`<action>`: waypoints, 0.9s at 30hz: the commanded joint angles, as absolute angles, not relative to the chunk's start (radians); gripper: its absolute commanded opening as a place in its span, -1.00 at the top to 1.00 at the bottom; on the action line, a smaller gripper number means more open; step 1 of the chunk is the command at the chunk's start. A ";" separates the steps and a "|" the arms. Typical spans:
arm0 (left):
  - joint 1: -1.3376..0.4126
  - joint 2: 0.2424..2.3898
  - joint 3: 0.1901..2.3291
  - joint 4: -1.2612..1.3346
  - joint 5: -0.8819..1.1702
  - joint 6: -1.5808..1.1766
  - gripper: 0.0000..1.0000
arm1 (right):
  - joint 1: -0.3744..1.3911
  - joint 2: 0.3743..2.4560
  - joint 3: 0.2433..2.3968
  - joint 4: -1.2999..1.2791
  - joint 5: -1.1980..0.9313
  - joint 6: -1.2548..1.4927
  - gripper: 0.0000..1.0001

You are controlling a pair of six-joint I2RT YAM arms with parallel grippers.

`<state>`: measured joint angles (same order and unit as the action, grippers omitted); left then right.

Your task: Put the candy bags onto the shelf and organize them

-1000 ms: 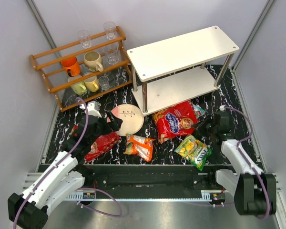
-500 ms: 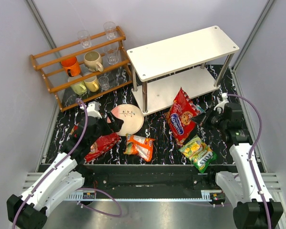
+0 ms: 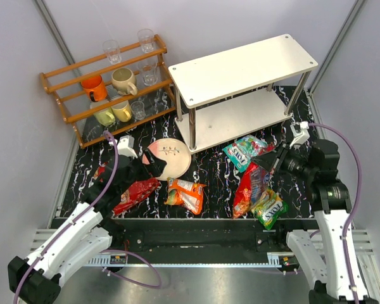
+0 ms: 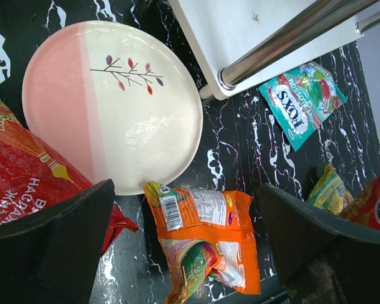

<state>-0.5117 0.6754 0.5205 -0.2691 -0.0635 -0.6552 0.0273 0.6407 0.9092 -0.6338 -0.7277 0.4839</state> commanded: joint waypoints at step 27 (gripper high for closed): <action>-0.543 0.654 0.483 -0.219 -0.055 -0.681 -0.98 | 0.235 0.918 0.943 -0.692 -0.245 0.459 1.00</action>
<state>-0.5396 0.6693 0.4965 -0.2607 -0.0631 -0.6750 0.2333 0.8486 0.8867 -0.6323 -0.6212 0.4965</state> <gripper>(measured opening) 0.987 0.015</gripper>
